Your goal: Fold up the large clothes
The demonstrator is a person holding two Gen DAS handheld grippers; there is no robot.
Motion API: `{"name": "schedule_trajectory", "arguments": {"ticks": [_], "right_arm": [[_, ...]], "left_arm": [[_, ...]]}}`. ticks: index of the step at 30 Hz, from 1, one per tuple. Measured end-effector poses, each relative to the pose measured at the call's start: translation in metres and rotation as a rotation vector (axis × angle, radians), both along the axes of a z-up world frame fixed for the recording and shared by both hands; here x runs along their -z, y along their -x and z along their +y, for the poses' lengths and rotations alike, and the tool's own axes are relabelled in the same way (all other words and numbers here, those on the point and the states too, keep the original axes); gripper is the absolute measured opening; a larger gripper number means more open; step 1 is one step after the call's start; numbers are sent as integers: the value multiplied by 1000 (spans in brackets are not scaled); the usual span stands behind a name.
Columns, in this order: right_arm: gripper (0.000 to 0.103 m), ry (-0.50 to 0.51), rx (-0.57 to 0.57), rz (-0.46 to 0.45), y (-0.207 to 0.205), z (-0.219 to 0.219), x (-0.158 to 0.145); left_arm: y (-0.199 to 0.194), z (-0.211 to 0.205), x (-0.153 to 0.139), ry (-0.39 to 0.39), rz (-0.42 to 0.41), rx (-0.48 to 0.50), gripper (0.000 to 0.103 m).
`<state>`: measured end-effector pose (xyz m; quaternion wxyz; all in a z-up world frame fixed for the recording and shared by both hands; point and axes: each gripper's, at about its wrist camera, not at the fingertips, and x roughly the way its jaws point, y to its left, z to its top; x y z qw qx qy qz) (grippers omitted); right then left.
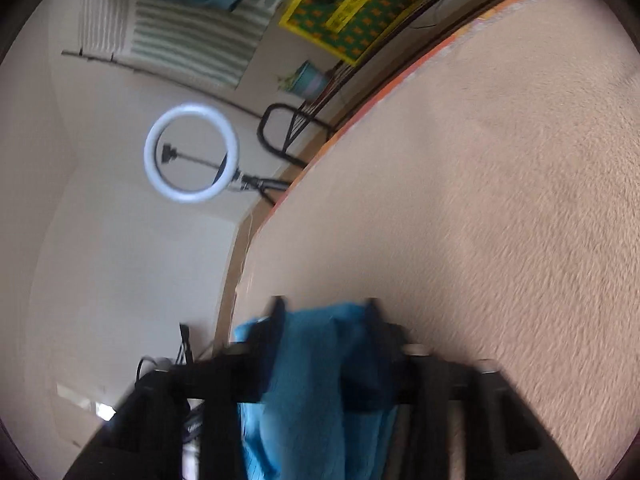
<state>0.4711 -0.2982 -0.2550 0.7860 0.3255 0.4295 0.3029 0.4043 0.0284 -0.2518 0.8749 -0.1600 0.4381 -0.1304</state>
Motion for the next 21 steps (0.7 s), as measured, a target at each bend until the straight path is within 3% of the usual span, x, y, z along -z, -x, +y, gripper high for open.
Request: {"name": "schedule_trajectory", "arguments": {"ticks": [2, 4, 6, 7, 8, 10, 12, 14, 15, 21], "right_arm": [[8, 87, 45, -8, -1, 1, 1], [6, 214, 94, -28, 3, 1, -5], [7, 275, 147, -43, 9, -8, -18], [11, 277, 158, -43, 13, -14, -24], [24, 250, 152, -45, 19, -20, -31], [43, 216, 128, -62, 37, -31, -46], [50, 208, 91, -78, 57, -39, -56], [65, 177, 42, -62, 75, -40, -57], [67, 164, 23, -46, 83, -38, -55], [68, 136, -53, 37, 112, -30, -25]], "left_arm": [[1, -1, 0, 3, -1, -1, 4], [2, 0, 0, 7, 1, 0, 4], [4, 5, -4, 26, 6, 1, 4], [8, 10, -7, 47, 7, -6, 4], [10, 15, -11, 62, 6, -10, 5], [20, 30, -19, 113, -1, -33, 15], [29, 46, -24, 163, 8, -60, 49], [37, 63, -22, 244, 35, -86, 51], [41, 71, -17, 294, 70, -95, 51], [47, 91, 7, 462, 195, -117, 51]]}}
